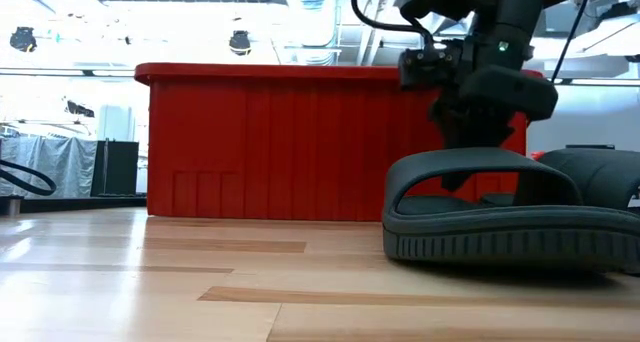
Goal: Pick and place slides into bin
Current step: Put the left black slide into the red bin
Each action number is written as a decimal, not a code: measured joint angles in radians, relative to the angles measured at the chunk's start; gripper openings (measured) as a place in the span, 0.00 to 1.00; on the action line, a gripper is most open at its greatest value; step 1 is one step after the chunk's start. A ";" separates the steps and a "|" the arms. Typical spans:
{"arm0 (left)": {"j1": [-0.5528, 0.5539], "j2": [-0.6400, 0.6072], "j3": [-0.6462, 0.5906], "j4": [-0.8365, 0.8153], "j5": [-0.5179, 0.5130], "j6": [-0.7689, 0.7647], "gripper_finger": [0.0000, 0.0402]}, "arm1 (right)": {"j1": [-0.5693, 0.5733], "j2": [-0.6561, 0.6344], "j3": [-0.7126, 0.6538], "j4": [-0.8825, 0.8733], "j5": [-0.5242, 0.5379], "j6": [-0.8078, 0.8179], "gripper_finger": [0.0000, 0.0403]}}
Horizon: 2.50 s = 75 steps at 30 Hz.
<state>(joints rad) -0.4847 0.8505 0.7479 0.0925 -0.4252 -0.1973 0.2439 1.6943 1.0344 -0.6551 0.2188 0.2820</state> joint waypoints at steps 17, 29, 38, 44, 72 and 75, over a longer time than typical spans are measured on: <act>0.000 0.000 0.000 -0.006 0.000 -0.002 0.19 | -0.061 0.015 -0.001 0.043 -0.011 -0.055 0.47; 0.000 0.000 0.000 -0.007 0.001 -0.009 0.19 | -0.080 0.042 -0.001 0.068 -0.057 -0.083 0.51; 0.000 0.000 0.000 -0.023 0.002 -0.033 0.19 | -0.080 0.150 0.008 0.073 -0.056 -0.074 0.47; 0.000 0.000 0.000 -0.031 0.002 -0.050 0.19 | -0.079 0.149 0.005 0.077 -0.063 -0.054 0.20; 0.000 0.000 0.000 -0.087 0.001 -0.062 0.19 | -0.036 0.140 0.199 -0.118 -0.076 -0.119 0.00; 0.000 0.000 0.000 -0.088 0.001 -0.062 0.19 | -0.036 0.139 0.243 -0.167 -0.074 -0.133 0.00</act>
<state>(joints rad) -0.4850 0.8505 0.7483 0.0045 -0.4240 -0.2592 0.2077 1.8332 1.2772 -0.8220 0.1445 0.1486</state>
